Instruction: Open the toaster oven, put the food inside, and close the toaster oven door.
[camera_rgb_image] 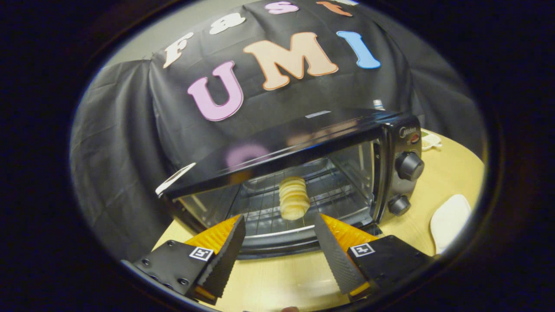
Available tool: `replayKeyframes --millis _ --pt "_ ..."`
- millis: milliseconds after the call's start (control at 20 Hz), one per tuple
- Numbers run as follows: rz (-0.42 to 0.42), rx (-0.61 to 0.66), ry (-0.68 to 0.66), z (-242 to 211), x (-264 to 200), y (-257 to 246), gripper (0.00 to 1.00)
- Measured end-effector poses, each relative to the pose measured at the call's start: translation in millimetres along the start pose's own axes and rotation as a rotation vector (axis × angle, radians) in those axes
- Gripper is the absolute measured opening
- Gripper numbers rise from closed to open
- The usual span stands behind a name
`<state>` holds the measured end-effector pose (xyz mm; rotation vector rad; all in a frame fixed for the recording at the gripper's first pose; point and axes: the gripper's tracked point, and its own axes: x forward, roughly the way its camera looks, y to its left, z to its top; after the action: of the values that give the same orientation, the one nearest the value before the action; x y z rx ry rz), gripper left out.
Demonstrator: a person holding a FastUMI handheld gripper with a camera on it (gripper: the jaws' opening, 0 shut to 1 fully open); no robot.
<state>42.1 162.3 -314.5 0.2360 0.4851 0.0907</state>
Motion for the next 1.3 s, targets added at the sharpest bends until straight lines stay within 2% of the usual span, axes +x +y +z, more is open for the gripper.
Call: replayKeyframes --millis 300,600,900,1300 --pt "0.105 -0.111 0.034 -23 -63 17 0.98" --pt "0.126 -0.175 0.026 -54 -134 10 0.98" --pt "0.057 -0.199 0.071 -105 -163 -19 0.98" --pt "-0.052 -0.189 0.107 -133 -142 -44 0.99"
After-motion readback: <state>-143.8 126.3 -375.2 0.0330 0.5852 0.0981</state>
